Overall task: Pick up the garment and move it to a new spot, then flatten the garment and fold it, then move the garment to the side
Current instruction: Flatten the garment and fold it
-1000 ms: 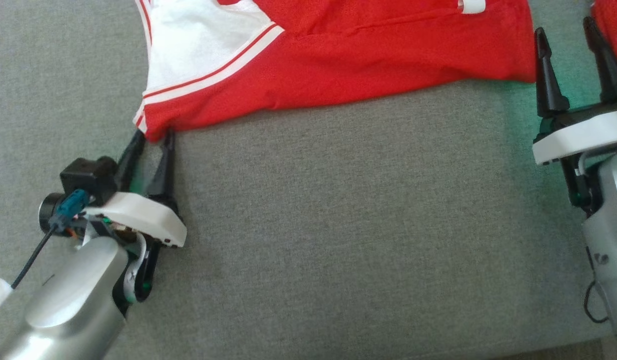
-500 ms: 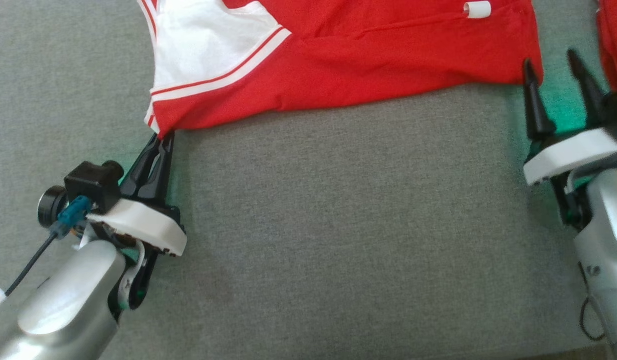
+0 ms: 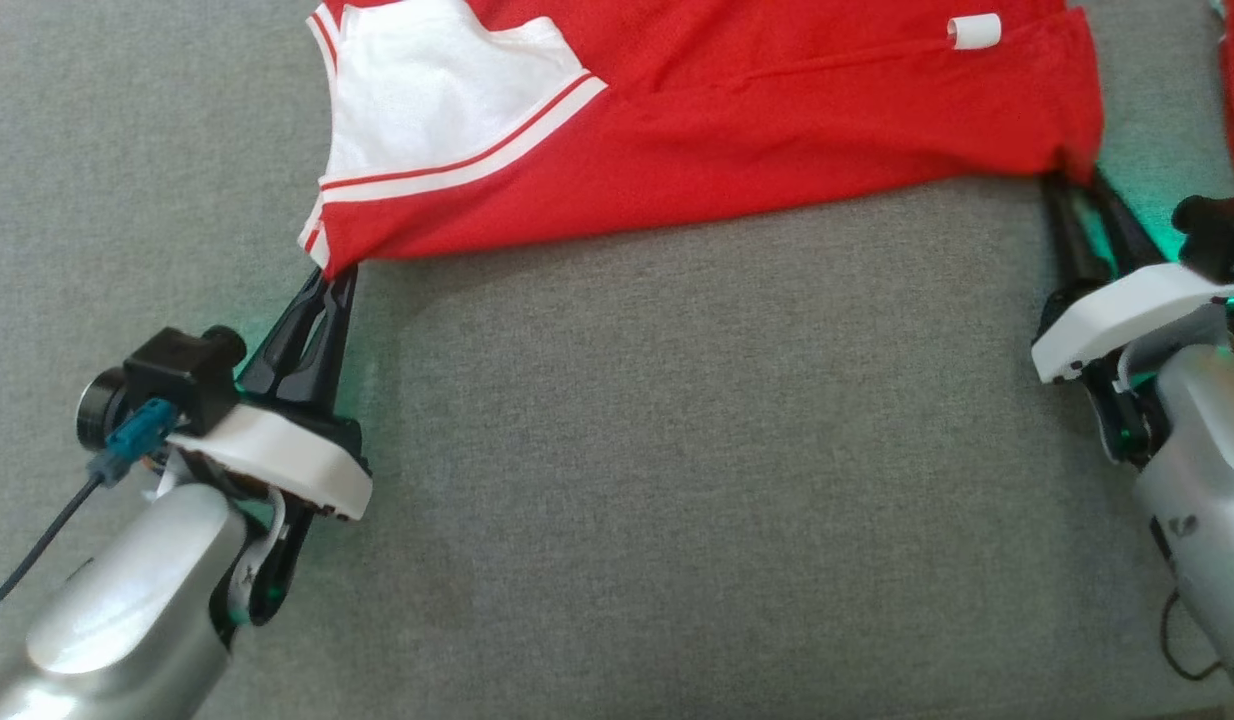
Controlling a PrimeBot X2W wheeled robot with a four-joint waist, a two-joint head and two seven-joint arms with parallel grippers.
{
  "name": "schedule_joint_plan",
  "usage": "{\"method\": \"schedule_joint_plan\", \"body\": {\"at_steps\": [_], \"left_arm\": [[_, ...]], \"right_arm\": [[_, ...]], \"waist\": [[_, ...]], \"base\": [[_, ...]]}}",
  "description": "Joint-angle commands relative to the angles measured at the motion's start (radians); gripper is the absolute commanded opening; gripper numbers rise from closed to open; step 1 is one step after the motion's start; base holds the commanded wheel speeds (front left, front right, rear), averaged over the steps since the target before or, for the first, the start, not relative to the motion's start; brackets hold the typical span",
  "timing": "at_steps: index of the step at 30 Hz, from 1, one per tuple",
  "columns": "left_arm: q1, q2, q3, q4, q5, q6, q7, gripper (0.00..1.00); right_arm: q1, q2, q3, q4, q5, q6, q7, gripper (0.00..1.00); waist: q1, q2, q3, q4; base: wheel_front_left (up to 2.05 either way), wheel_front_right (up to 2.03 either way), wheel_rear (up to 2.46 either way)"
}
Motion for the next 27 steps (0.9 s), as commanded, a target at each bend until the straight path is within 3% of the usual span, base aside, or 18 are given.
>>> {"method": "schedule_joint_plan", "body": {"at_steps": [1, 13, 20, 27], "left_arm": [[-0.006, 0.048, 0.037, -0.021, -0.006, -0.001, -0.012, 0.00], [0.037, 0.061, 0.029, -0.021, -0.013, -0.022, -0.051, 0.00], [0.174, 0.098, 0.017, -0.092, -0.019, -0.002, -0.086, 0.00], [0.306, 0.117, 0.016, -0.168, -0.015, 0.028, -0.112, 0.00]], "right_arm": [[0.001, -0.018, 0.025, -0.004, 0.011, 0.007, -0.005, 0.00], [0.039, -0.115, 0.111, -0.014, 0.068, 0.007, -0.006, 0.00], [0.180, -0.164, 0.085, -0.125, 0.039, 0.007, -0.006, 0.00], [0.379, -0.186, -0.016, -0.222, -0.004, 0.007, -0.006, 0.00]], "waist": [[0.0000, 0.0000, 0.000, 0.002], [0.0000, 0.0000, -0.057, 0.008], [0.0000, 0.0000, -0.103, -0.015], [0.0000, 0.0000, -0.136, -0.023]], "base": [[0.00, 0.00, 0.00], [0.00, 0.00, 0.00], [0.00, 0.00, 0.00], [0.00, 0.00, 0.00]]}}
